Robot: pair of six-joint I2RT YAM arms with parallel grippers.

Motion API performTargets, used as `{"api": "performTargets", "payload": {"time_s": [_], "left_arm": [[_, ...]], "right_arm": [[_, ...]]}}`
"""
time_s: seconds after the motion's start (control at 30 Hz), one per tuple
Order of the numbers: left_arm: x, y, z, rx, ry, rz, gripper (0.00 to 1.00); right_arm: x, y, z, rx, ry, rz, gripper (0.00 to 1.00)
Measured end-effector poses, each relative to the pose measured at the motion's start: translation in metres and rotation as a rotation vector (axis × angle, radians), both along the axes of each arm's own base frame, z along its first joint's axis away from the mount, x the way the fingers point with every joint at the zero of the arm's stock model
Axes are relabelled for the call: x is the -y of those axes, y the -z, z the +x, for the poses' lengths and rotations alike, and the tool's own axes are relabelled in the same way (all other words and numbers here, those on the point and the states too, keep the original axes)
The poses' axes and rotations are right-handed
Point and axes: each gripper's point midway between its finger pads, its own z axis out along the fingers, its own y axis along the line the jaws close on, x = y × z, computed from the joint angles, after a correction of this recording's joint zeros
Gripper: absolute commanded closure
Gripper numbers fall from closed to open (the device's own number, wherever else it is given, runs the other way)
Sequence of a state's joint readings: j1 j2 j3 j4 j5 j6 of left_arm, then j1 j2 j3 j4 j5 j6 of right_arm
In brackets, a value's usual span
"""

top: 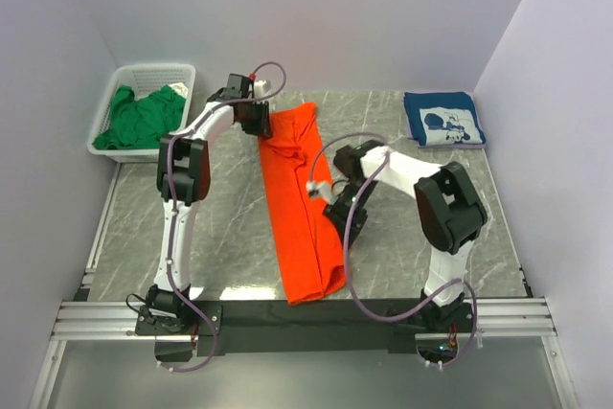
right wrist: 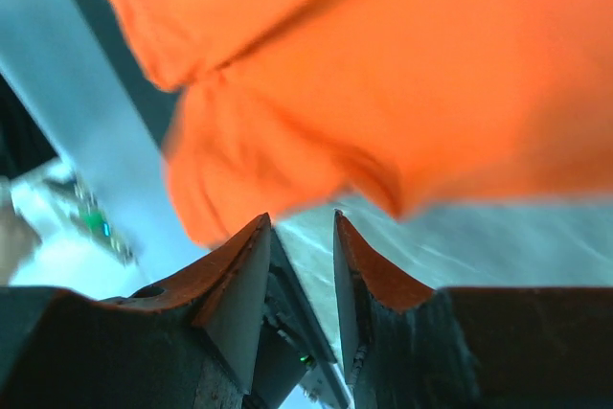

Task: Fold and stack the t-shirts
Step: Fold the tshirt

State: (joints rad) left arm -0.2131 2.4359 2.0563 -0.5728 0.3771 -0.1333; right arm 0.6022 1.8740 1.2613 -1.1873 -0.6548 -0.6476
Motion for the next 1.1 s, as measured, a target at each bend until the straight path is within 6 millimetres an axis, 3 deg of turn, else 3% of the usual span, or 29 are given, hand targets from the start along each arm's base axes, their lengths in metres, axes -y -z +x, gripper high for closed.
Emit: {"api": "performTargets", "payload": {"time_s": [0.2,0.27,0.37,0.53,0.63,0.77,0.93,1.03,1.1], "left_arm": [[0.002,-0.003,0.047,0.08,-0.033,-0.024,0.67],[0.001,-0.004,0.072,0.133,-0.061,-0.055,0.6],[-0.009,-0.008,0.086,0.191,-0.081,-0.071,0.5],[-0.022,-0.021,0.091,0.246,-0.1,-0.079,0.45],[-0.032,-0.053,0.089,0.295,-0.107,-0.09,0.41],[-0.045,-0.127,0.047,0.368,-0.095,-0.112,0.4],[-0.054,-0.25,-0.031,0.581,-0.009,-0.132,0.42],[-0.051,-0.283,-0.089,0.665,0.075,-0.135,0.43],[-0.051,-0.274,-0.131,0.662,0.132,-0.128,0.43]], "right_arm": [[0.016,-0.01,0.059,0.08,0.206,0.019,0.6],[0.015,-0.012,0.074,0.109,0.243,0.021,0.6],[0.008,-0.014,0.093,0.139,0.273,0.034,0.6],[-0.004,-0.016,0.101,0.135,0.293,0.069,0.59],[-0.012,-0.013,0.092,0.123,0.278,0.086,0.59],[-0.022,0.004,0.052,0.071,0.212,0.06,0.59],[-0.031,0.024,0.01,0.009,0.138,0.015,0.6],[-0.038,0.031,0.008,0.0,0.134,0.016,0.6],[-0.042,0.035,0.005,0.002,0.13,0.022,0.6]]}}
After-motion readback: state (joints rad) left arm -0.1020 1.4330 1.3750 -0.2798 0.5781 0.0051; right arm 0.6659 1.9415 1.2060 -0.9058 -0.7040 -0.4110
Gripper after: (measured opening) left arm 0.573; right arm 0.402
